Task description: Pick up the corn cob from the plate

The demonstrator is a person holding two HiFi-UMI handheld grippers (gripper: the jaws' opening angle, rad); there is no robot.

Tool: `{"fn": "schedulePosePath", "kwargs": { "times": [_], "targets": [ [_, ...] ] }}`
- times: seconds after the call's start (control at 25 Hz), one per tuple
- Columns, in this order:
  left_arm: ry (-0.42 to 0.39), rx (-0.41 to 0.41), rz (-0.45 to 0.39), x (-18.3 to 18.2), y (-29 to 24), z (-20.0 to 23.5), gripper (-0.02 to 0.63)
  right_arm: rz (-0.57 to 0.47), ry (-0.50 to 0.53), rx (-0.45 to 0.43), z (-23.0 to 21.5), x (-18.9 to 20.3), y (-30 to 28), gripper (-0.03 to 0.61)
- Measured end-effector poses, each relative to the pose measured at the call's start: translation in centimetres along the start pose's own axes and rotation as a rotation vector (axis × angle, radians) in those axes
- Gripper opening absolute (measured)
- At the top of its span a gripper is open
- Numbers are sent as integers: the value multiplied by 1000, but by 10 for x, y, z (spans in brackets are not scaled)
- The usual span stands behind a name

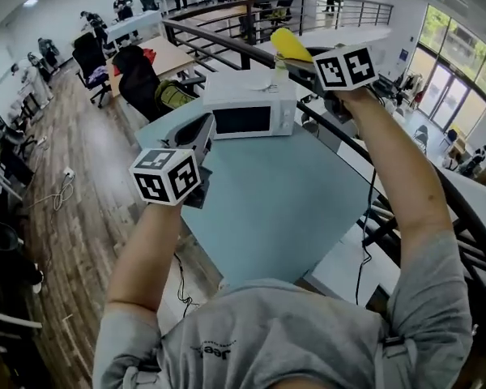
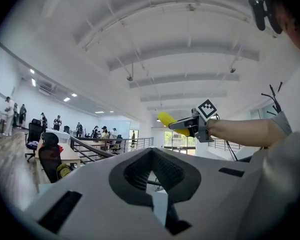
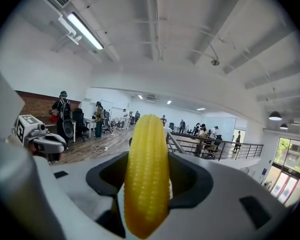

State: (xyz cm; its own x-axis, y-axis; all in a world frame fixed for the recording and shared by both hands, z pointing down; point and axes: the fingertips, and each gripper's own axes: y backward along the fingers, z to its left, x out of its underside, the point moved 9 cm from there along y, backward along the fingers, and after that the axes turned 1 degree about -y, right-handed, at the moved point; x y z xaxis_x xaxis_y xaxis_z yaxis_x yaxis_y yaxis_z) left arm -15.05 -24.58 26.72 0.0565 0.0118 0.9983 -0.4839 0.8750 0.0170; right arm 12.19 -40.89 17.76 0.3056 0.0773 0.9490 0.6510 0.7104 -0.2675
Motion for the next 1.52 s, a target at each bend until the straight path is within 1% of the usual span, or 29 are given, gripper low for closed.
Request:
{"fn": "schedulePosePath", "kwargs": {
  "times": [0.16, 0.32, 0.48, 0.64, 0.8, 0.96, 1.16, 1.36, 1.52],
  "targets": [
    [-35, -45, 31, 4, 34, -31, 11, -31, -1, -31, 6, 9, 30, 252],
    [-42, -54, 42, 12, 59, -50, 10, -27, -2, -55, 18, 29, 47, 252],
    [-38, -26, 40, 12, 77, -60, 10, -16, -37, -61, 33, 44, 65, 252],
    [-35, 47, 31, 13, 84, -59, 10, -2, -68, -41, 52, 52, 79, 252],
    [-15, 112, 34, 27, 96, -42, 11, 16, -46, -40, 89, 63, 72, 252],
    [8, 170, 58, 41, 107, -10, 11, 20, -70, -30, 126, 69, 59, 252],
    [-19, 230, 102, 62, 130, 27, 11, 31, -88, -28, 176, 82, 44, 252],
    [-32, 315, 142, 91, 151, 36, 10, 43, -159, -18, 218, 115, 60, 252],
    [13, 340, 177, 117, 154, 47, 11, 60, -213, -22, 235, 147, 59, 252]
  ]
}}
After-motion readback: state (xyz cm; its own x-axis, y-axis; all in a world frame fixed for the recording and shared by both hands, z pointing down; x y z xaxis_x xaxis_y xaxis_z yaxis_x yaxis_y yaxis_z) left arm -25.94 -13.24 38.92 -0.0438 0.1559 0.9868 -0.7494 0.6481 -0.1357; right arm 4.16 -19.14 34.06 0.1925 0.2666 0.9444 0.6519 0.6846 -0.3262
